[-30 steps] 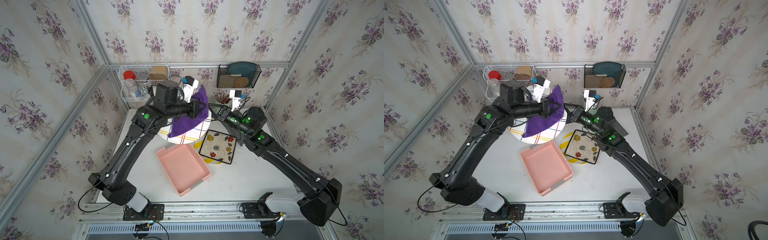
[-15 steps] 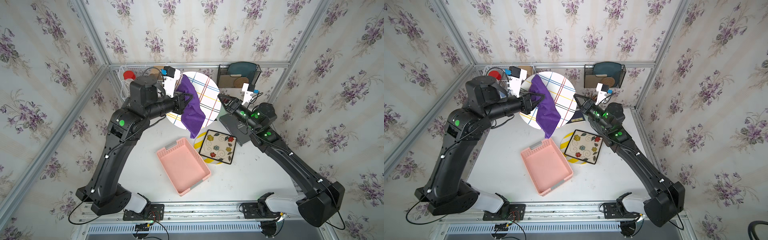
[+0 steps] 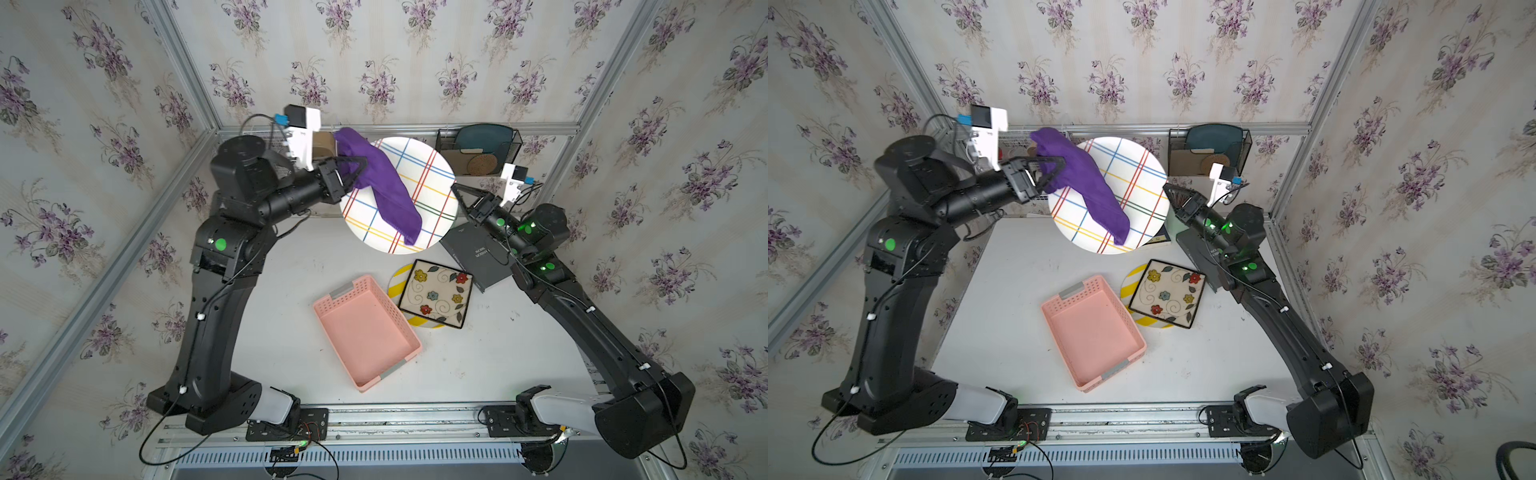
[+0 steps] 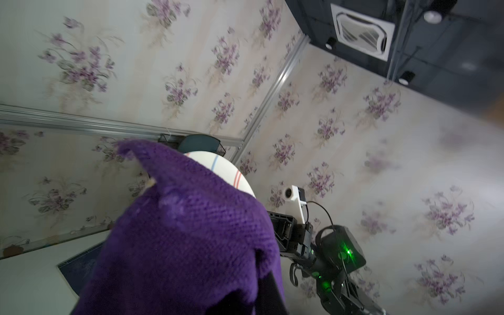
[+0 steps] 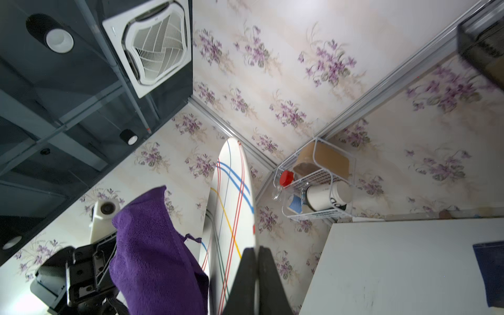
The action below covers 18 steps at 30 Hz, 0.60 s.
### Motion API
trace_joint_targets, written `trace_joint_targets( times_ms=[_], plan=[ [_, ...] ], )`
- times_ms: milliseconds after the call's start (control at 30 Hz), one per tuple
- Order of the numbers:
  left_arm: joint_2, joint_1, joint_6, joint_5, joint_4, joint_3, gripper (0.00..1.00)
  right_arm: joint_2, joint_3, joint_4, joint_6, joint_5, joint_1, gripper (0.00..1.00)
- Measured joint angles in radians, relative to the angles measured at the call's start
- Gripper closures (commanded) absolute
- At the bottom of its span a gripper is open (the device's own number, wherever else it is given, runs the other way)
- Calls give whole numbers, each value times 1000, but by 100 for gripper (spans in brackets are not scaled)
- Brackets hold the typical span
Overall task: Wipe the wet plate dry
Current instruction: Wipe the plate with towel.
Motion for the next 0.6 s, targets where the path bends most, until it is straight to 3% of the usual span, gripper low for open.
trace_joint_targets(
  times_ms=[133, 300, 467, 600],
  plan=[
    [-81, 141, -237, 68, 253, -201, 100, -28, -29, 90, 92, -24, -59, 100],
    [-64, 172, -504, 123, 495, -392, 100, -35, -48, 206, 189, -63, -62, 100],
    [-27, 167, -674, 167, 718, -429, 100, -24, -27, 255, 231, -75, -61, 100],
    [45, 111, -792, 187, 909, -381, 100, -1, 24, 251, 223, -79, -39, 100]
  ],
)
